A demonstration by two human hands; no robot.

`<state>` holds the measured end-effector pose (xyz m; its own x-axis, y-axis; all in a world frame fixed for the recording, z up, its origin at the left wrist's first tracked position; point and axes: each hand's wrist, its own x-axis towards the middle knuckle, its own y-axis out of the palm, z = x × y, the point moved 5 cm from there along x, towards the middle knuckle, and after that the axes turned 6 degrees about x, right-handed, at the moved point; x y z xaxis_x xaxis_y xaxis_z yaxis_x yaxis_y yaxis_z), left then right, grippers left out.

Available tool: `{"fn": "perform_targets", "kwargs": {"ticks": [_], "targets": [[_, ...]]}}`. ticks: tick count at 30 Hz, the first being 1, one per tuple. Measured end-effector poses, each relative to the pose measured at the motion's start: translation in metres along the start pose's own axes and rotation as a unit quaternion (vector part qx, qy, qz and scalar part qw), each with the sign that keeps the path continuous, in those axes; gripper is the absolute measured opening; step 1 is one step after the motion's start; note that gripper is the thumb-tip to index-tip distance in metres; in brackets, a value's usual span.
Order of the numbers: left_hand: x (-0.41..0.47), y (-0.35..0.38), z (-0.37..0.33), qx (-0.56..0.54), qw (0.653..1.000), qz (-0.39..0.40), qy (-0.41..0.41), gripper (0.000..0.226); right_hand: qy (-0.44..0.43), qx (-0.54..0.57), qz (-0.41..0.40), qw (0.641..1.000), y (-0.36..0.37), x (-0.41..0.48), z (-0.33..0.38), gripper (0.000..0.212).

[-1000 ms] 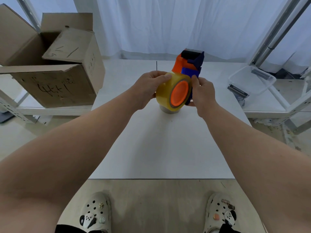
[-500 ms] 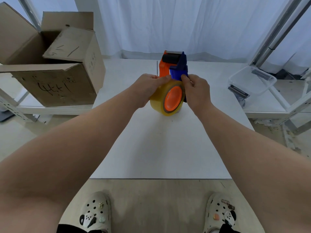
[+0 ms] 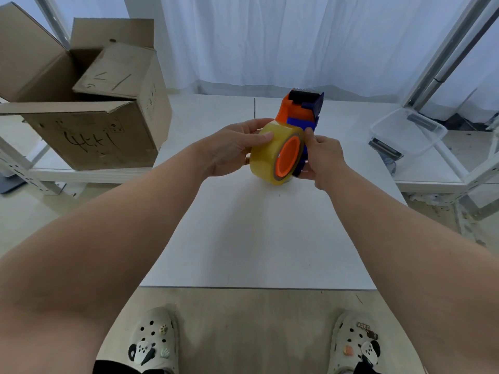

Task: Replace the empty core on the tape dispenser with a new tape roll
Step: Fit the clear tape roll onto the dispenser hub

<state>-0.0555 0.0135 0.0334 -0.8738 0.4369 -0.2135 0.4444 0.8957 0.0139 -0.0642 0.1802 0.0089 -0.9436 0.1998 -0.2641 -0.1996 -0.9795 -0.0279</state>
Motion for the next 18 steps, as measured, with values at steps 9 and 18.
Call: {"fn": "perform_targets", "kwargs": {"ticks": [9,18], "targets": [[0.003,-0.009,0.008,-0.007,0.992,-0.109,-0.061,0.02,-0.101,-0.096,0.007,0.99,-0.001,0.0,0.01,0.033],[0.01,-0.012,0.01,0.018,0.966,-0.226,-0.126,0.041,-0.265,-0.206,-0.007,0.942,0.012,-0.004,0.022,0.032]]}}
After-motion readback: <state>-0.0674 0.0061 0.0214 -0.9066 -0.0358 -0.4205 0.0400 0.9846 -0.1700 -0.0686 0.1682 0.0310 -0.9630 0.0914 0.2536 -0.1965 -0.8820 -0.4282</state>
